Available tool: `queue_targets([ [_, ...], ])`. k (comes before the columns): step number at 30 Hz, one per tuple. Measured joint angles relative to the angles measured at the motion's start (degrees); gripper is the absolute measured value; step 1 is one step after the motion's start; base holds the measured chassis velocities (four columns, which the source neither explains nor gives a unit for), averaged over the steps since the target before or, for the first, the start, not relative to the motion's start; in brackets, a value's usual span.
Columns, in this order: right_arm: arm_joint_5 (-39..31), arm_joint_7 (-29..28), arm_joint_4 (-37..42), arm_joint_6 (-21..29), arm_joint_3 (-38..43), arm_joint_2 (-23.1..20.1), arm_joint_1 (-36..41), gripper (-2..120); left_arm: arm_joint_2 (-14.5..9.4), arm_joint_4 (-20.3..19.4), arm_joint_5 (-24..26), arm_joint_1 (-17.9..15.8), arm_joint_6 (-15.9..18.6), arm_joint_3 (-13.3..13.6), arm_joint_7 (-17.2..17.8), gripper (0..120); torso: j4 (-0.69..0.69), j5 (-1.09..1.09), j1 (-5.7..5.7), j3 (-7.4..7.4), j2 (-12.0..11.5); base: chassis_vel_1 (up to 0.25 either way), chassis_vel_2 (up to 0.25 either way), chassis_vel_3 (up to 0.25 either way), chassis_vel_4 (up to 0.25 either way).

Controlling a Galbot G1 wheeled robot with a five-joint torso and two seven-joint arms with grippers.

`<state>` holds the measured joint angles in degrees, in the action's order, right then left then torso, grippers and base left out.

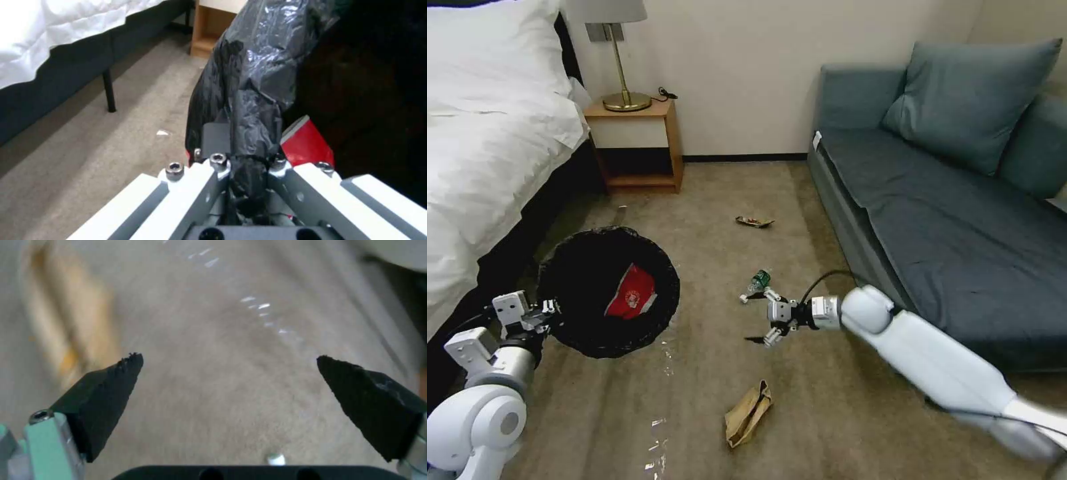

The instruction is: Pick up the trash bin, then pick up the garbage on the floor and place it into the trash bin.

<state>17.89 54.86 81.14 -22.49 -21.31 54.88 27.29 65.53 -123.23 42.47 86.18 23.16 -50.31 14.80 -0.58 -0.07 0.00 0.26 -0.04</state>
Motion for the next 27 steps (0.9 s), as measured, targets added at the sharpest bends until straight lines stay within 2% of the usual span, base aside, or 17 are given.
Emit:
queue_targets([
  [1,0.0,0.0,0.0,0.0,0.0,0.0,0.0,100,0.0,0.0,0.0,0.0,0.0,0.0,0.0,1,0.0,0.0,0.0,0.0,0.0,0.0,0.0,0.0,0.0],
  [2,8.83,-0.19,2.0,-3.08,0.37,0.09,1.77,100,0.01,-0.13,-0.02,0.22,-0.08,-0.28,-0.06,1,-0.02,0.0,0.0,0.0,0.0,0.0,0.0,0.0,0.0],
  [4,16.73,-1.16,2.84,-6.4,0.8,0.62,4.17,100,0.01,-0.59,-0.02,0.33,-0.08,-0.55,-0.06,1,-0.02,0.01,0.0,0.0,0.0,0.0,0.0,0.0,0.0],
  [5,16.73,-1.16,2.84,-6.4,0.8,0.62,4.17,100,0.01,-0.59,-0.02,0.33,-0.08,-0.55,-0.06,1,-0.02,0.01,0.0,0.0,0.0,0.0,0.0,0.0,0.0],
  [7,22.36,-1.3,2.56,-8.61,0.85,1.37,5.98,100,0.06,-1.53,0.21,0.47,-0.08,-0.82,0.03,1,-0.04,0.02,0.01,0.0,0.0,0.0,0.0,0.0,0.0],
  [12,28.39,-1.11,2.49,-11.32,0.97,3.07,6.05,100,0.44,-1.76,0.25,0.93,-0.03,-0.84,0.46,1,-0.01,0.0,0.0,0.0,0.0,0.0,0.0,0.0,0.0],
  [16,28.32,-0.98,1.21,-11.61,-0.06,5.47,6.05,100,1.05,-2.04,0.02,1.17,0.04,-0.69,0.71,1,0.0,-0.01,0.0,0.0,-0.01,0.0,0.0,0.0,0.0],
  [18,27.58,1.08,0.91,-11.2,-0.98,7.06,6.29,100,0.99,-2.78,0.02,1.6,0.38,-0.79,1.26,1,0.0,0.0,0.0,0.0,0.0,0.0,0.0,0.0,0.0],
  [27,26.82,0.98,0.51,-11.78,-2.29,5.51,8.74,100,1.28,-3.46,0.22,2.12,0.57,-1.2,1.57,1,-0.04,0.01,0.0,0.0,0.0,0.0,0.0,0.0,0.0],
])
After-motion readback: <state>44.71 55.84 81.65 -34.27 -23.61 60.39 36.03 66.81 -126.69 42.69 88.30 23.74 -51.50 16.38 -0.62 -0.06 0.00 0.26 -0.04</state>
